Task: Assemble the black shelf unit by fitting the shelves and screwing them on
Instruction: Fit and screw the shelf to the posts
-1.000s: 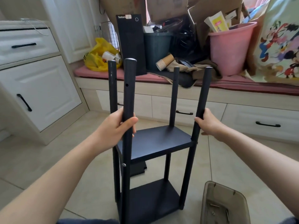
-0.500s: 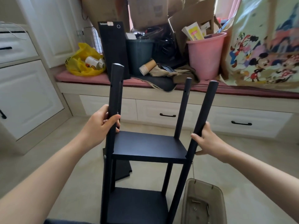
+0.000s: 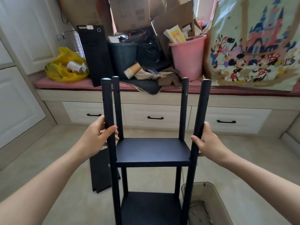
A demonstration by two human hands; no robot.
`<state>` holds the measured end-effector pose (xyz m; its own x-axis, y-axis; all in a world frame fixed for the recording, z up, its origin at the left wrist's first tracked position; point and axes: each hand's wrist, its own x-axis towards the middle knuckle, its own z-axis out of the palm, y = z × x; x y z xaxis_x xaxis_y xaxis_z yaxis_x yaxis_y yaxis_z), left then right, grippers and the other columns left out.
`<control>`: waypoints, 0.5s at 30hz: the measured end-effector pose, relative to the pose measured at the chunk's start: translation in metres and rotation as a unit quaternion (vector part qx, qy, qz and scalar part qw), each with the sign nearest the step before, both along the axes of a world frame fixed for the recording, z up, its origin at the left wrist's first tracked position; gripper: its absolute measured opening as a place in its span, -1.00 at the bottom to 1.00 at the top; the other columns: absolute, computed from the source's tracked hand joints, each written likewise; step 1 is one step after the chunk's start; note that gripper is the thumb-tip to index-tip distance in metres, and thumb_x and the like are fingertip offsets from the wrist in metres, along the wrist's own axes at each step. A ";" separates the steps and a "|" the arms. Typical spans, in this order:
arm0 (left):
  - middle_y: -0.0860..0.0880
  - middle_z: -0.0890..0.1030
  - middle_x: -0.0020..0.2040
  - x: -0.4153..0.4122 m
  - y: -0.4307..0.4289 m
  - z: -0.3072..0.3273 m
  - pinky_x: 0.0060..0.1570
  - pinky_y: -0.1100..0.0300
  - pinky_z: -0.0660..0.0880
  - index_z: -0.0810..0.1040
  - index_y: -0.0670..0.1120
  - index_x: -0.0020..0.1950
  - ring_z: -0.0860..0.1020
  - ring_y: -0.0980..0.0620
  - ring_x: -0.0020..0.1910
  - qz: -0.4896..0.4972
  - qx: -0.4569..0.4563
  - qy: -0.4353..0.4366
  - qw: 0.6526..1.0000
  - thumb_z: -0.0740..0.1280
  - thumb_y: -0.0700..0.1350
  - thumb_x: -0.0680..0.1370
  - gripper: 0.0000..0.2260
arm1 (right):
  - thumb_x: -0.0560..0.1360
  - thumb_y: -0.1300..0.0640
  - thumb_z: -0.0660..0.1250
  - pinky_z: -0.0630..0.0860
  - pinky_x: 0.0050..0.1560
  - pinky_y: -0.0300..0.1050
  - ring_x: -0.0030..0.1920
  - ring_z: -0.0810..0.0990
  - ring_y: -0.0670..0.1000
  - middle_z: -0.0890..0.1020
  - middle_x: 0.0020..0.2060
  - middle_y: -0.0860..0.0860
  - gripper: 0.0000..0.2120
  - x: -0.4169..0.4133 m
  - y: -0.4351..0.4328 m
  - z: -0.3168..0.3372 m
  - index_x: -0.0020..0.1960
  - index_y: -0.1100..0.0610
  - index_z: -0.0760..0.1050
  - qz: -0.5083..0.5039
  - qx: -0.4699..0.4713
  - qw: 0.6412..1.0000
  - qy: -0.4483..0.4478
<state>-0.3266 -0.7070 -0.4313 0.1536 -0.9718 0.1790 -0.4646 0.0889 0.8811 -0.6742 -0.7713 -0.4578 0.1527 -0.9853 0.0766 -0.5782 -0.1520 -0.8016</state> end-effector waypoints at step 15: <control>0.03 0.65 -0.07 -0.006 0.006 -0.030 0.05 -0.10 0.64 0.50 0.01 0.08 0.70 0.06 -0.05 0.051 -0.016 -0.007 0.999 0.36 -0.12 0.63 -0.92 | 0.59 0.20 0.32 0.51 -0.32 -0.18 -0.27 0.55 -0.08 0.52 -0.22 -0.06 -0.73 0.002 -0.002 -0.043 0.03 -0.06 0.24 -0.043 -0.126 0.990 -0.036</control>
<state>-0.3323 -0.7013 -0.4613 0.2491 -0.9449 0.2123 -0.4846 0.0682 0.8721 -0.6724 -0.7736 -0.5006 0.0544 -0.9427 0.3291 -0.5396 -0.3051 -0.7847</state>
